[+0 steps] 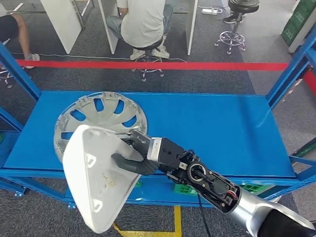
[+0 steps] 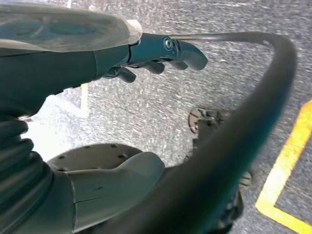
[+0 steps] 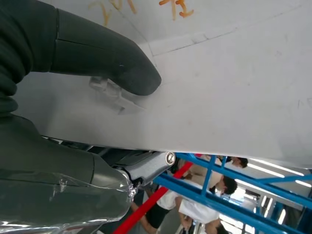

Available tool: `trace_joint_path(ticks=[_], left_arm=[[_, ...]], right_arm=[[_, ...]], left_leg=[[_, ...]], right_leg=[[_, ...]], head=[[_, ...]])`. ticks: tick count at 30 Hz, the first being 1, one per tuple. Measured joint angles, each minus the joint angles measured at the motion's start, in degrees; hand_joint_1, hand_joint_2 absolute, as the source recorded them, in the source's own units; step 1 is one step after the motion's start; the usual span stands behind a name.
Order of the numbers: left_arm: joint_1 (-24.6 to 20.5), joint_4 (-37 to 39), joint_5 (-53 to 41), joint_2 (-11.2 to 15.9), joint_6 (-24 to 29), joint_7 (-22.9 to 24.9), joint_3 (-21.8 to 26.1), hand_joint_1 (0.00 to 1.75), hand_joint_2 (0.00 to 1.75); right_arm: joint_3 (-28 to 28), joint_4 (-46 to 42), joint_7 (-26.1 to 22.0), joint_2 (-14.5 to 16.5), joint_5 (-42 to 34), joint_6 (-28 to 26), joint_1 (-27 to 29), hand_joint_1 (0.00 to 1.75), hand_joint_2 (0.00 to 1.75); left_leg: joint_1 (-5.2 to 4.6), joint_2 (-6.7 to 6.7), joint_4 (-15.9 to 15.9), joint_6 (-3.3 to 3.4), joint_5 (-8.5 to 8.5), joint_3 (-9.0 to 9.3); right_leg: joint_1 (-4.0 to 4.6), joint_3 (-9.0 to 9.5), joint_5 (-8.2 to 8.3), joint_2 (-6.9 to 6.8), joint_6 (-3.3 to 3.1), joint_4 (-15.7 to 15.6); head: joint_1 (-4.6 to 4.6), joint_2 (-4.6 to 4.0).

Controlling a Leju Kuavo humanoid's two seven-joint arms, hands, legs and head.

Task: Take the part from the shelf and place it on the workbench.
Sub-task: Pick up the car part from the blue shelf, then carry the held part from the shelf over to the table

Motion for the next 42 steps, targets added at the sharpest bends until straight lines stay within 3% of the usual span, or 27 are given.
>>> trace_joint_path(ticks=[2, 4, 5, 6, 7, 10, 12, 14, 15, 17, 19, 21, 22, 23, 25, 27, 28, 30, 32, 34, 35, 36, 37, 38, 39, 40, 42], left_arm=[[-0.1, 0.0, -0.1, 0.0, -0.1, 0.1, -0.2, 0.0, 1.75], [-0.3, 0.0, -0.1, -0.1, -0.1, 0.1, -0.3, 0.0, 1.75], [-0.4, 0.0, -0.1, -0.1, -0.1, 0.1, -0.3, 0.0, 1.75], [-0.4, 0.0, -0.1, -0.1, -0.1, 0.1, -0.3, 0.0, 1.75], [-0.4, 0.0, -0.1, -0.2, -0.1, 0.2, -0.3, 0.0, 1.75], [-0.5, 0.0, -0.1, -0.4, -0.1, 0.2, -0.4, 0.0, 1.75], [-0.7, 0.0, -0.1, -0.4, -0.1, 0.2, -0.6, 0.0, 1.75], [-0.6, 0.0, -0.1, -0.3, -0.1, 0.2, -0.7, 0.0, 1.75], [-0.5, 0.0, -0.1, -0.2, -0.1, 0.2, -0.7, 0.0, 1.75], [-0.5, 0.1, 0.0, -0.2, -0.1, 0.2, -0.8, 0.0, 1.75], [-0.7, 0.1, 0.0, -0.3, -0.1, 0.2, -0.9, 0.0, 1.75], [-0.7, 0.1, 0.0, -0.4, -0.1, 0.2, -1.1, 0.0, 1.75], [-0.6, 0.1, 0.0, -0.4, -0.1, 0.2, -1.2, 0.0, 1.75], [-0.5, 0.1, 0.0, -0.4, -0.1, 0.2, -1.3, 0.0, 1.75], [-0.6, 0.1, 0.0, -0.3, -0.1, 0.2, -1.3, 0.0, 1.75], [-0.8, 0.1, -0.1, -0.3, -0.1, 0.2, -1.4, 0.0, 1.75], [-0.9, 0.1, -0.1, -0.2, -0.1, 0.2, -1.4, 0.0, 1.75], [-0.8, 0.1, -0.1, -0.2, -0.1, 0.4, -1.5, 0.0, 1.75], [-0.7, 0.1, -0.1, -0.2, -0.1, 0.5, -1.6, 0.0, 1.75], [-0.9, 0.1, -0.1, -0.2, -0.1, 0.6, -1.6, 0.0, 1.75], [-1.0, 0.1, -0.1, -0.3, -0.2, 0.6, -1.7, 0.0, 1.75], [-1.0, 0.1, -0.1, -0.3, -0.2, 0.6, -1.7, 0.0, 1.75], [-1.0, 0.1, -0.1, -0.4, -0.2, 0.6, -1.7, 0.0, 1.75], [-1.0, 0.1, -0.1, -0.4, -0.3, 0.6, -1.7, 0.0, 1.75], [-0.9, 0.1, -0.1, -0.4, -0.3, 0.6, -1.7, 0.0, 1.75], [-0.9, 0.1, -0.1, -0.5, -0.3, 0.6, -1.7, 0.0, 1.75], [-1.1, 0.1, 0.0, -0.5, -0.3, 0.5, -1.7, 0.0, 1.75]], right_arm=[[-0.2, -0.5, 0.1, -0.3, 0.2, 0.0, 0.2, 1.75, 1.75], [-0.3, -0.7, 0.2, -0.7, 0.2, 0.0, 0.7, 1.75, 1.75], [-0.4, -0.7, 0.2, -0.8, 0.2, 0.0, 0.9, 1.75, 1.75], [-0.4, -0.7, 0.2, -1.0, 0.2, 0.0, 1.2, 1.75, 1.75], [-0.5, -0.8, 0.2, -1.1, 0.2, 0.0, 1.3, 1.75, 1.75], [-0.6, -1.1, 0.2, -1.3, 0.2, 0.0, 1.4, 1.75, 1.75], [-0.6, -1.4, 0.2, -1.5, 0.2, 0.0, 1.4, 1.75, 1.75], [-0.6, -1.5, 0.3, -1.5, 0.4, 0.0, 1.5, 1.75, 1.75], [-0.6, -1.7, 0.3, -1.5, 0.5, 0.0, 1.4, 1.75, 1.75], [-0.6, -1.9, 0.3, -1.5, 0.5, 0.0, 1.3, 1.75, 1.75], [-0.6, -2.1, 0.3, -1.6, 0.6, 0.0, 1.4, 1.75, 1.75], [-0.6, -2.1, 0.3, -1.6, 0.6, 0.0, 1.5, 1.75, 1.75], [-0.6, -2.1, 0.4, -1.6, 0.6, 0.1, 1.5, 1.75, 1.75], [-0.6, -2.1, 0.4, -1.6, 0.6, 0.1, 1.5, 1.75, 1.75], [-0.6, -2.2, 0.3, -1.6, 0.6, 0.1, 1.5, 1.75, 1.75], [-0.6, -2.3, 0.3, -1.6, 0.7, 0.1, 1.4, 1.75, 1.75], [-0.6, -2.4, 0.3, -1.6, 0.7, 0.1, 1.4, 1.75, 1.75], [-0.5, -2.5, 0.3, -1.7, 0.9, 0.2, 1.4, 1.75, 1.75], [-0.5, -2.6, 0.3, -1.7, 1.1, 0.4, 1.4, 1.75, 1.75], [-0.5, -2.7, 0.1, -1.9, 1.5, 0.6, 1.5, 1.75, 1.75], [-0.5, -2.7, 0.0, -2.0, 1.7, 0.7, 1.6, 1.75, 1.75], [-0.5, -2.7, 0.0, -2.2, 1.8, 0.9, 1.7, 1.75, 1.75], [-0.5, -2.7, 0.0, -2.3, 2.0, 1.0, 1.7, 1.75, 1.75], [-0.5, -2.7, -0.1, -2.4, 2.1, 1.0, 1.7, 1.75, 1.75], [-0.5, -2.7, -0.1, -2.4, 2.3, 1.0, 1.7, 1.75, 1.75], [-0.5, -2.7, -0.2, -2.4, 2.6, 1.1, 1.6, 1.75, 1.75], [-0.5, -2.7, -0.5, -2.5, 3.3, 1.1, 1.6, 1.75, 1.75]], left_leg=[[0.3, -0.41, -0.5, 0.68, 0.22, 0.44], [0.28, -1.06, -0.6, 1.01, 0.19, 0.56], [0.26, -1.46, -0.6, 1.04, 0.17, 0.6], [0.24, -1.93, -0.5, 1.05, 0.13, 0.67], [0.25, -2.43, -0.5, 1.02, 0.07, 0.8], [0.23, -4.05, -0.1, 0.53, -0.31, 1.05], [0.13, -4.99, 0.2, -0.03, -0.31, 0.6], [0.2, -5.86, 0.1, -0.63, -0.05, 0.18], [0.24, -5.77, 0.3, -0.93, -0.23, 0.12], [0.34, -3.96, 3.6, -1.56, -2.16, -1.38], [0.56, -1.55, 11.6, -2.2, -5.72, -5.36], [0.68, -0.82, 17.3, -2.51, -7.34, -8.55], [0.69, -0.7, 16.9, -2.47, -6.52, -8.47], [0.64, -0.47, 14.2, -2.27, -4.8, -7.16], [0.17, 1.67, 5.5, -1.4, -1.17, -2.63], [-0.51, 3.52, 0.4, -0.56, 0.19, -0.11], [-0.76, 3.56, -0.1, -0.31, 0.07, -0.06], [-0.68, 2.2, -0.5, 0.08, 0.36, 0.04], [-0.27, 0.97, -1.3, 0.62, 0.74, 0.56], [-0.11, -0.39, -1.5, 0.95, 0.88, 0.79], [-0.16, -1.19, -1.5, 1.05, 0.87, 0.8], [-0.2, -2.03, -1.4, 1.08, 0.83, 0.83], [-0.22, -2.9, -1.3, 1.1, 0.77, 0.9], [-0.2, -3.79, -1.2, 1.05, 0.68, 1.0], [-0.17, -4.64, -1.0, 0.94, 0.53, 1.11], [-0.16, -5.4, -0.8, 0.76, 0.36, 1.14], [-0.1, -6.73, -0.2, 0.27, 0.2, 0.7]], right_leg=[[0.02, -1.71, -2.65, 0.43, 0.32, 4.2], [0.03, -5.51, -6.51, 0.84, 0.44, 12.6], [0.05, -7.19, -7.57, 0.91, 0.52, 16.0], [0.04, -8.02, -7.47, 0.95, 0.58, 17.4], [0.01, -7.69, -6.16, 1.01, 0.59, 16.4], [-0.4, -2.51, 0.0, 2.93, 0.5, 4.4], [-0.58, -0.57, 0.97, 4.29, 0.27, 0.3], [-0.55, -0.26, 0.98, 3.81, -0.22, 0.1], [-0.6, -0.15, 1.1, 3.33, -0.49, -0.1], [-0.85, 0.11, 1.28, 2.18, -1.06, -0.5], [-0.76, 0.1, 1.24, 0.83, -1.4, -0.6], [-0.58, 0.1, 1.12, -0.61, -1.51, -0.6], [-0.47, 0.14, 1.06, -1.28, -1.54, -0.6], [-0.39, 0.23, 0.99, -1.88, -1.53, -0.6], [-0.14, 0.47, 0.79, -3.03, -1.37, -0.6], [0.01, 0.65, 0.56, -4.02, -0.97, -0.7], [0.05, 0.76, 0.46, -4.53, -0.71, -0.7], [-0.01, 1.06, 0.12, -5.11, -0.08, -0.8], [-0.12, 0.21, -1.79, -3.04, 0.41, 1.7], [-0.23, -3.02, -5.45, -0.13, 0.56, 8.9], [-0.24, -4.97, -6.95, 0.53, 0.57, 12.9], [-0.23, -6.37, -7.45, 0.81, 0.59, 15.5], [-0.23, -6.82, -6.74, 0.97, 0.59, 16.0], [-0.26, -6.15, -4.87, 1.15, 0.55, 13.9], [-0.34, -4.58, -2.29, 1.8, 0.5, 9.9], [-0.5, -2.9, -0.36, 3.19, 0.45, 5.9], [-0.78, -0.54, 1.32, 5.65, 0.39, 0.5]], head=[[0.24, 0.0], [0.56, 0.0], [0.68, 0.0], [0.75, 0.0], [0.82, 0.0], [1.04, 0.0], [0.98, 0.0], [0.87, 0.0], [0.83, 0.0], [0.3, 0.0], [-0.24, 0.0], [-0.28, 0.0], [-0.29, 0.0], [-0.29, 0.0], [-0.26, 0.0], [-0.18, 0.0], [-0.13, 0.0], [-0.06, 0.0], [0.15, 0.0], [0.45, 0.0], [0.57, 0.0], [0.62, 0.0], [0.64, 0.0], [0.69, 0.0], [0.77, 0.0], [0.81, 0.0], [0.75, 0.0]])
